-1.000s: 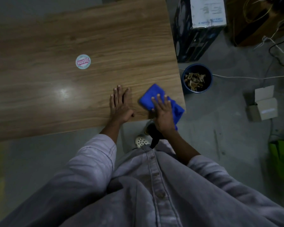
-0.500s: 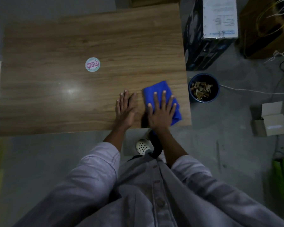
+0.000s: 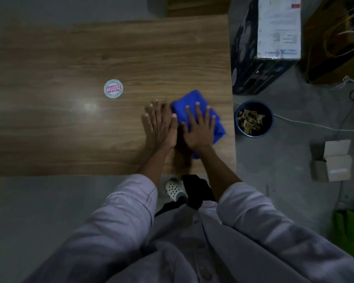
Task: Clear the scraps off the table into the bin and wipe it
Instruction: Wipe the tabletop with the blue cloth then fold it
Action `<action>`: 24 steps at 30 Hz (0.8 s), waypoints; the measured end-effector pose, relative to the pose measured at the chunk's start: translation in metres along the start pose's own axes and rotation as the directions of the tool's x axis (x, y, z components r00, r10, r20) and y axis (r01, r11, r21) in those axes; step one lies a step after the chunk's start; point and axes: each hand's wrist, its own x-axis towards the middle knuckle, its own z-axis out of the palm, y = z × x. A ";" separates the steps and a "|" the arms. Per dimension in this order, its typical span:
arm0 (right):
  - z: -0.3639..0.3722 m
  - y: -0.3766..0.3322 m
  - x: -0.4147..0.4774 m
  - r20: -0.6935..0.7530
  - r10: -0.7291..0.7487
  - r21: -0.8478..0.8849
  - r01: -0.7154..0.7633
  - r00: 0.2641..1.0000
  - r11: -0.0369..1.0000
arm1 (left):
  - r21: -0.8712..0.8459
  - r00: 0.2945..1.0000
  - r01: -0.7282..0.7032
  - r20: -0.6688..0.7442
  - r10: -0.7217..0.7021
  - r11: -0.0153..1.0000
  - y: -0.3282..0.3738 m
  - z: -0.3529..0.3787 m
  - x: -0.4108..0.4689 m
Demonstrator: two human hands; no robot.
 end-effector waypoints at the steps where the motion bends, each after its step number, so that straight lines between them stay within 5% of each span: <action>1: 0.003 -0.011 0.000 0.072 -0.137 -0.024 0.139 0.988 0.990 | -0.026 1.000 0.005 -0.005 -0.006 1.000 0.006 -0.001 0.008; 4: 0.006 -0.005 -0.005 0.147 -0.305 -0.065 0.317 0.941 0.946 | -0.079 0.998 0.014 -0.052 -0.018 0.997 0.014 -0.003 0.031; 9: -0.019 0.054 0.022 -0.168 0.068 -0.028 -0.073 0.984 0.997 | -0.050 0.983 -0.072 -0.171 0.063 0.996 0.013 0.001 0.058; 13: -0.016 0.018 0.053 -0.209 0.297 0.096 -0.283 0.932 0.954 | 0.008 0.975 -0.150 -0.167 0.150 0.989 0.013 0.002 0.080; 16: 0.002 -0.011 0.034 -0.065 -0.090 -0.008 0.090 0.994 0.996 | 0.026 0.960 -0.177 -0.214 0.178 0.984 0.011 0.006 0.094; 19: -0.007 0.022 0.034 -0.014 -0.336 -0.054 0.335 0.942 0.941 | -0.016 0.940 -0.205 -0.282 0.192 0.979 0.011 0.010 0.108; 24: -0.046 0.068 0.100 -0.246 0.111 -0.050 -0.127 0.963 0.991 | -0.047 0.914 -0.252 -0.341 0.222 0.967 0.008 0.015 0.123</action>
